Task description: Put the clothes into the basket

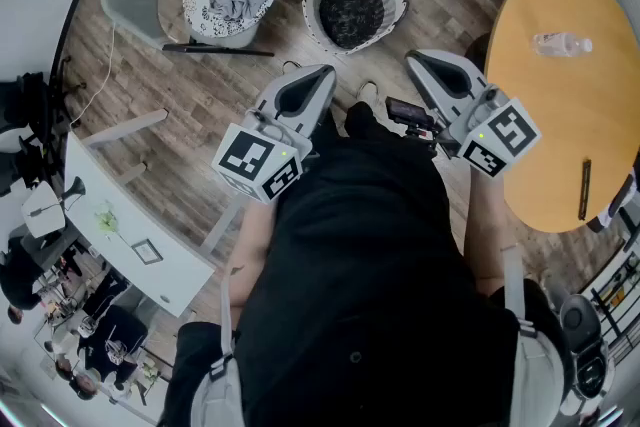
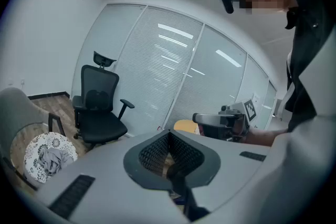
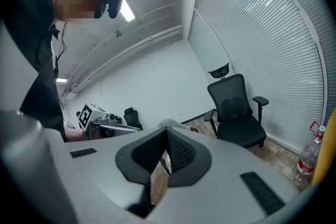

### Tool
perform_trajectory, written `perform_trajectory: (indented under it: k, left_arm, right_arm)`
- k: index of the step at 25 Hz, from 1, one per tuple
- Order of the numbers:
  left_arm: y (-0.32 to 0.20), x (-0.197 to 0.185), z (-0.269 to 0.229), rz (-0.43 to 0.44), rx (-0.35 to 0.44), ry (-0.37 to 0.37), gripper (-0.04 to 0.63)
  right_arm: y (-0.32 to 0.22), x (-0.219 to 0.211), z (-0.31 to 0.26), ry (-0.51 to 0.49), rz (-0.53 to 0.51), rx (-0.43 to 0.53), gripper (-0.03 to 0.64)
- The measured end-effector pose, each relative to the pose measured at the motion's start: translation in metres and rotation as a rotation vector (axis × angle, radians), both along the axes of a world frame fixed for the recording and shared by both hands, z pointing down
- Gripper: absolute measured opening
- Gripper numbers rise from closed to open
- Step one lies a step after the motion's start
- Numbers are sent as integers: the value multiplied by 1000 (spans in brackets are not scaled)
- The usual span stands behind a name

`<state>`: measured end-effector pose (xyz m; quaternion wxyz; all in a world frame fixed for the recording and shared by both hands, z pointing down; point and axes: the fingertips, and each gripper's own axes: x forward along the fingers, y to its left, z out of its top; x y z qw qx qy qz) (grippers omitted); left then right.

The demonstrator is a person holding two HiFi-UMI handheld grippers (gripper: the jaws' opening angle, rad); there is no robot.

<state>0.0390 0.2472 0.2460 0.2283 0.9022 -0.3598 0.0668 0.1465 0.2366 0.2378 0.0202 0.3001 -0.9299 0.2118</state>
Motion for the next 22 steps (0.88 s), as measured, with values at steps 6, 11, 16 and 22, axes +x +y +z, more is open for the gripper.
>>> perform_trajectory:
  k: [6, 11, 16, 22]
  left_arm:
    - [4, 1, 3, 0, -15, 9, 12]
    - [2, 6, 5, 7, -13, 4, 12]
    - [3, 5, 3, -6, -10, 6, 12]
    - [7, -14, 21, -57, -54, -38, 12]
  right_arm:
    - [8, 1, 0, -2, 6, 1, 17]
    - [11, 4, 3, 9, -2, -12, 17]
    - [14, 7, 2, 12, 3, -12, 17]
    - [20, 4, 6, 0, -9, -33, 17]
